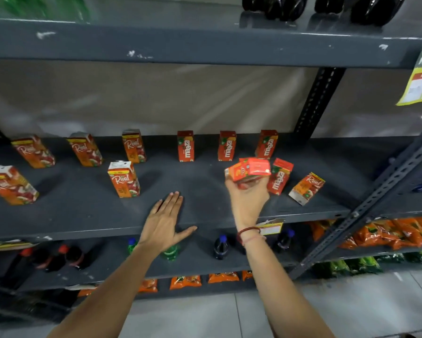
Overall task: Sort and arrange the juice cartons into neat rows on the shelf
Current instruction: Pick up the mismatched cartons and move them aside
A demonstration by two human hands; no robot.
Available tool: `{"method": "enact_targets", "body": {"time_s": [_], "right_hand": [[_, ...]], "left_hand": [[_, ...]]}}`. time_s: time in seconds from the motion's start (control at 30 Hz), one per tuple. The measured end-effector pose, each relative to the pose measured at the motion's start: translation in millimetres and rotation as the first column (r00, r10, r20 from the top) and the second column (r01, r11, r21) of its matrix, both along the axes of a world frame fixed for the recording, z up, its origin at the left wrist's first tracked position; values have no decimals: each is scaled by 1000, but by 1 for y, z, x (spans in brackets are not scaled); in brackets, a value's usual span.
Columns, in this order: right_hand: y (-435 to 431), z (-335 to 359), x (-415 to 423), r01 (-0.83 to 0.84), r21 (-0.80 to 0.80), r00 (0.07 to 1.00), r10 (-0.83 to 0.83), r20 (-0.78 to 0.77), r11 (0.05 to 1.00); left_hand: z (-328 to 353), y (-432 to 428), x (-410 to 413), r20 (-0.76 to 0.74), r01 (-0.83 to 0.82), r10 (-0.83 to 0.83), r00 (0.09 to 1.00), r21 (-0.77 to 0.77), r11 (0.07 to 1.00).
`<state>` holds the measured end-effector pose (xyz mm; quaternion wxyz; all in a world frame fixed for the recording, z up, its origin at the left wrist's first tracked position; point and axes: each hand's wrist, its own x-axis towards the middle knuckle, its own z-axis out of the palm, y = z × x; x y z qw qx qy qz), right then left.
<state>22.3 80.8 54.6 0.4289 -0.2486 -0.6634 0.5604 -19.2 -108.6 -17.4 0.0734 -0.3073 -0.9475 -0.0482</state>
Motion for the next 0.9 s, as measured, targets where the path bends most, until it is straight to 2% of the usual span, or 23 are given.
{"method": "enact_targets", "body": {"time_s": [0.2,0.4,0.53,0.67,0.73,0.8,0.83,0.9], "right_hand": [[-64,-23,-28,-225,184,952,175,252,957],[-74,-37,-58,-284,295,870,116,479,912],[-71,-41,-63,-307,306,831,97,548,901],[-59,-42,-52,-388,241,813,207,545,890],[-43,-41,-32,-313,287,881,163,445,905],[-18,-37,-9,-76,380,955,-42,292,922],[0,-33,0,63,403,961,-164,223,913],[45,-20,12,285,384,894,-388,224,878]], "left_hand": [[1,-7,1,49,14,-17,999,55,998],[0,-8,0,55,5,-7,998,35,999],[-2,-7,-1,53,6,-8,999,31,1000],[-3,-7,-1,59,2,-4,998,34,999],[-2,-7,-1,59,-3,1,998,30,1000],[-2,-7,-1,55,-13,12,998,19,1000],[-2,-7,-1,50,-17,16,999,16,1000],[-3,-7,-1,48,-21,21,999,15,1000]]}}
